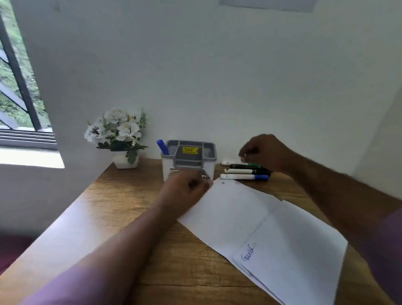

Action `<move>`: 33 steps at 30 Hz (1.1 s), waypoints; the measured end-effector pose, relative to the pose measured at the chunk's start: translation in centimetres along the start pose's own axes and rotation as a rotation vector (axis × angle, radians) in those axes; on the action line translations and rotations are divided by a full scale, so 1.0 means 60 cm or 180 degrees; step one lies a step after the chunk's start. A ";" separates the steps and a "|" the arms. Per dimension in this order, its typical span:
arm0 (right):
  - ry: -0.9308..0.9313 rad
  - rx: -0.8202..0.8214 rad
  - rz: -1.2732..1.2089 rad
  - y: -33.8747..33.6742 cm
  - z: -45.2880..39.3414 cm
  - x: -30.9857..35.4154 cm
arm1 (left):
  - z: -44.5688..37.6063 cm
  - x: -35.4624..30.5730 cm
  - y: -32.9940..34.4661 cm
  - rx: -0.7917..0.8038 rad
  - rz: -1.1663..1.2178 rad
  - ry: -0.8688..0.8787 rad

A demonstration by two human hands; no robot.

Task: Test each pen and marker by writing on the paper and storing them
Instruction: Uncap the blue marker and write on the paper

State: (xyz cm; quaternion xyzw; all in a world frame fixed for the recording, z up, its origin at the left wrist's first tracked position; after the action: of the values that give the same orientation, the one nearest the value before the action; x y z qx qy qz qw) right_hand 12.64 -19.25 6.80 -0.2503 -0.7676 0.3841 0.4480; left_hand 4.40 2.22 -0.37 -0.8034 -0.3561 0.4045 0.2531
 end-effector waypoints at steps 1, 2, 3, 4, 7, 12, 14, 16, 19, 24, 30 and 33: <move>0.0064 0.0164 0.0226 0.005 0.012 -0.024 | -0.002 -0.020 0.016 0.0235 -0.0098 0.0152; 0.0134 0.0307 0.0401 0.013 0.024 -0.043 | -0.005 -0.033 0.029 0.0389 -0.0112 0.0263; 0.0197 0.0416 0.0532 0.025 0.032 -0.060 | -0.006 -0.040 0.040 0.0505 -0.0082 0.0311; 0.0236 0.0492 0.0657 0.039 0.040 -0.074 | -0.006 -0.041 0.048 0.0596 -0.0057 0.0322; 0.0149 0.0564 0.0912 0.077 0.040 -0.089 | -0.002 -0.027 0.058 0.0734 -0.0055 0.0177; 0.0000 0.0509 0.1298 0.104 0.023 -0.106 | 0.000 -0.023 0.064 0.0749 -0.0074 0.0194; 0.0044 0.0523 0.1457 0.106 0.016 -0.110 | 0.000 -0.022 0.067 0.0719 -0.0118 0.0188; 0.0083 0.0325 0.1444 0.096 0.022 -0.096 | -0.001 -0.021 0.068 0.0627 -0.0138 0.0134; 0.0037 -0.0569 0.0565 0.048 0.059 -0.041 | -0.001 -0.024 0.067 0.0543 -0.0244 0.0097; 0.0154 -0.0411 -0.3056 0.019 0.165 0.038 | 0.024 -0.056 0.037 -0.0187 -0.0604 0.0593; 0.0369 -0.0729 -0.4149 0.031 0.244 0.021 | 0.046 -0.142 0.020 0.0029 0.0309 0.1123; 0.0490 -0.0649 -0.3697 0.048 0.257 0.014 | 0.053 -0.160 0.046 0.0584 -0.0051 0.0926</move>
State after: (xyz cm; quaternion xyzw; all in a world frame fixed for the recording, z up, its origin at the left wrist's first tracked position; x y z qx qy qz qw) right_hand -1.21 -22.59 0.22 0.1417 -0.7771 -0.0188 0.6129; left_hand -1.24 -6.60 0.49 -0.8241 -0.2836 0.3128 0.3775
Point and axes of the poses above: each hand's wrist, its own z-axis away from the middle knuckle, its own y-axis out of the palm, x = y × z, the point moved 4 cm from there along -z, towards the middle knuckle, and after that the axes turned 11 degrees about -z, right-handed, at the moved point
